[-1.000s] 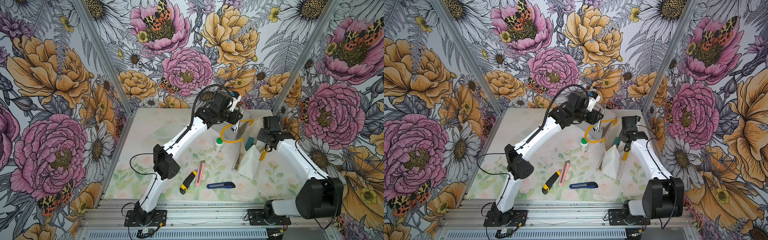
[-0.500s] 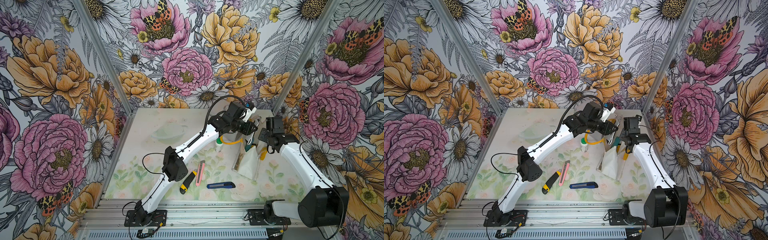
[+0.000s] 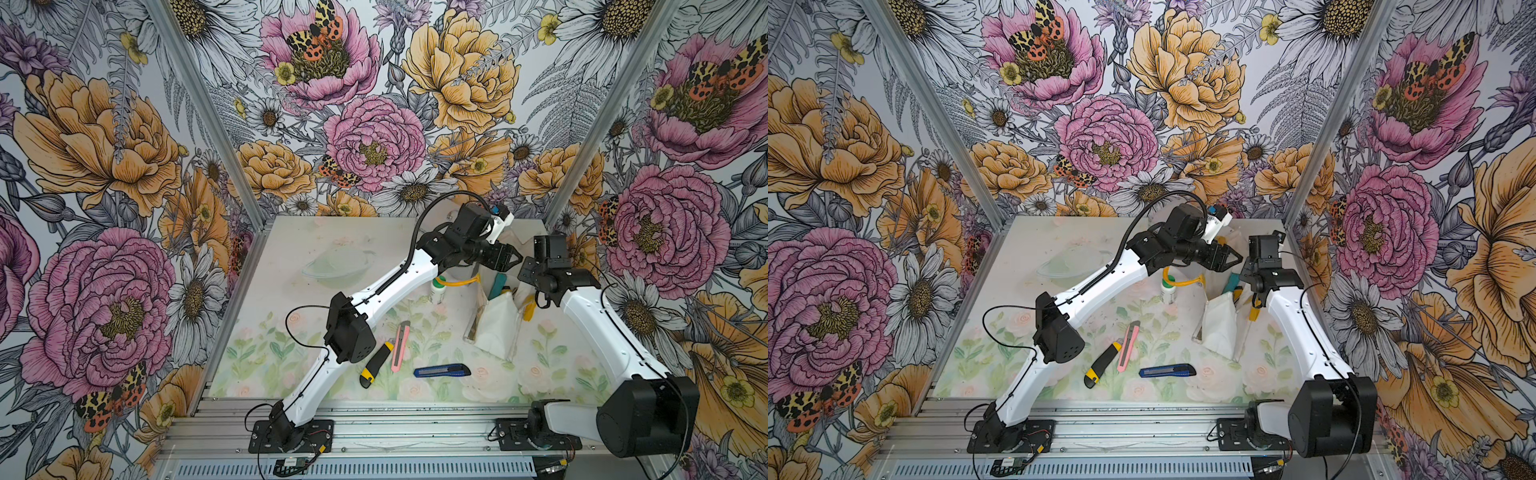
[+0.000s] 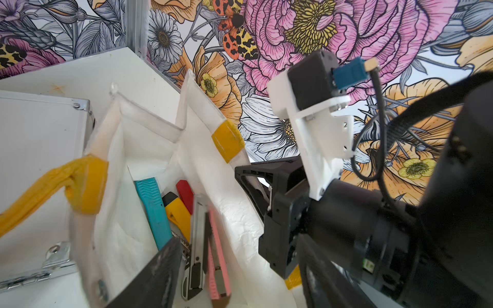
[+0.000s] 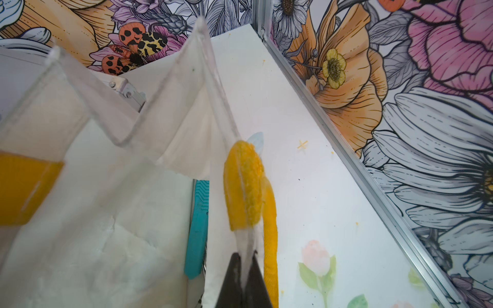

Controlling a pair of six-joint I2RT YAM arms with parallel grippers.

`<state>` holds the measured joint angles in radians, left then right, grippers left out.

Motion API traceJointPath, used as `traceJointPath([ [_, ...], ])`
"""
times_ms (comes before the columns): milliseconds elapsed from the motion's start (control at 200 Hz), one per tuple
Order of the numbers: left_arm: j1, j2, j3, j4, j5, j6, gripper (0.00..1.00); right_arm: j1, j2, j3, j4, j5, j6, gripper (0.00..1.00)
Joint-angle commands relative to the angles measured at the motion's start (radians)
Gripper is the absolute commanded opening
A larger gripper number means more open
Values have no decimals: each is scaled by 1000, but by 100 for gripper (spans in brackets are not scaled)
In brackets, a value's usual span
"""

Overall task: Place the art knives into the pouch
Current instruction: Place the utility knife in the pouch, then pick up the utility knife at the center of the board.

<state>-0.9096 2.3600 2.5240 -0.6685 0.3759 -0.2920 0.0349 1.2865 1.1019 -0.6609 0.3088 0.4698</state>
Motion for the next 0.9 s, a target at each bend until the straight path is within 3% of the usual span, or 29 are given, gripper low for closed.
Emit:
traceJointPath([
  [0,5,-34,-20,24,25,9,71,-2,-26,-5,-2,-2,-13,0],
  [135,6,-45,-25,23,22,20,74,-4,-25,-7,-2,-2,-16,0],
  [365,28,-129,-87,24,-2,68,98,-8,-22,-7,-2,1,-17,0],
  [520,60,-237,-196,26,-46,106,99,-9,-14,-7,-2,1,-16,0],
  [756,149,-438,-526,72,-150,121,99,-10,-1,-8,-2,5,-16,0],
  [896,171,-567,-778,69,-323,124,99,-13,4,-13,0,10,-10,0],
])
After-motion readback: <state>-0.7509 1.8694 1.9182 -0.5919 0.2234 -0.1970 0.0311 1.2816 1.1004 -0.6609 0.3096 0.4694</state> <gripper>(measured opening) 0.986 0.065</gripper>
